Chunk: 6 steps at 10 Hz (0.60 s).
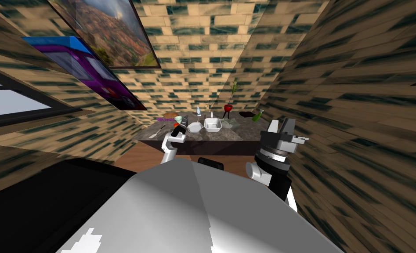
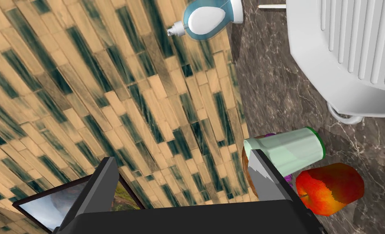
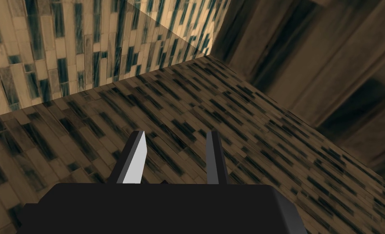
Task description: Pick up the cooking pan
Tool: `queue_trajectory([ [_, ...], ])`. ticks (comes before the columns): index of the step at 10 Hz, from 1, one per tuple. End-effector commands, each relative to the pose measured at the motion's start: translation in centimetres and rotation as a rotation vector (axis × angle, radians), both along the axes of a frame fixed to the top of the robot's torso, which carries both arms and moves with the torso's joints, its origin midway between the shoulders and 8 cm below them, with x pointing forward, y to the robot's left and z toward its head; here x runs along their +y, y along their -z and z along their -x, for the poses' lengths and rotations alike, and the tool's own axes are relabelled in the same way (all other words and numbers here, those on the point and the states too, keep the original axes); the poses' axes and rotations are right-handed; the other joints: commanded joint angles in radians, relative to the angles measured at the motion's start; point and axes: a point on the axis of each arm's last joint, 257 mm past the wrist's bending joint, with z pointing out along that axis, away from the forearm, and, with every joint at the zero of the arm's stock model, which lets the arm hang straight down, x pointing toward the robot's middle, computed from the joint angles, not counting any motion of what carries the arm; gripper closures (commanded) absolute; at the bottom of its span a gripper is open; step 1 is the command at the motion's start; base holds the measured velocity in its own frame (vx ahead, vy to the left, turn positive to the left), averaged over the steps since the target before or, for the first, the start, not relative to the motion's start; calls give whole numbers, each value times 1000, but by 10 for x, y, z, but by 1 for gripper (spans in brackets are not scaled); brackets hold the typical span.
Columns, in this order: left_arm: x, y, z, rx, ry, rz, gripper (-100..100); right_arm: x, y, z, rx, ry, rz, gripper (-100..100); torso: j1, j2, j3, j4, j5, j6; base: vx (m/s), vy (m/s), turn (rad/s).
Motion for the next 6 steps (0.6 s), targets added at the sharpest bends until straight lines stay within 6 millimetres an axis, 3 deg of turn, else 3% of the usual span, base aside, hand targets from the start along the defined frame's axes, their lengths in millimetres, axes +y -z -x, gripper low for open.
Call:
queue_trajectory([
  [1, 7, 12, 1, 45, -21, 11, -100, 0, 0, 0, 0, 0, 0, 0, 0, 0, 0, 0, 0, 0, 16, -28, -27],
  [6, 24, 37, -1, 151, -81, 38, -100, 0, 0, 0, 0, 0, 0, 0, 0, 0, 0, 0, 0, 0, 13, -27, -19],
])
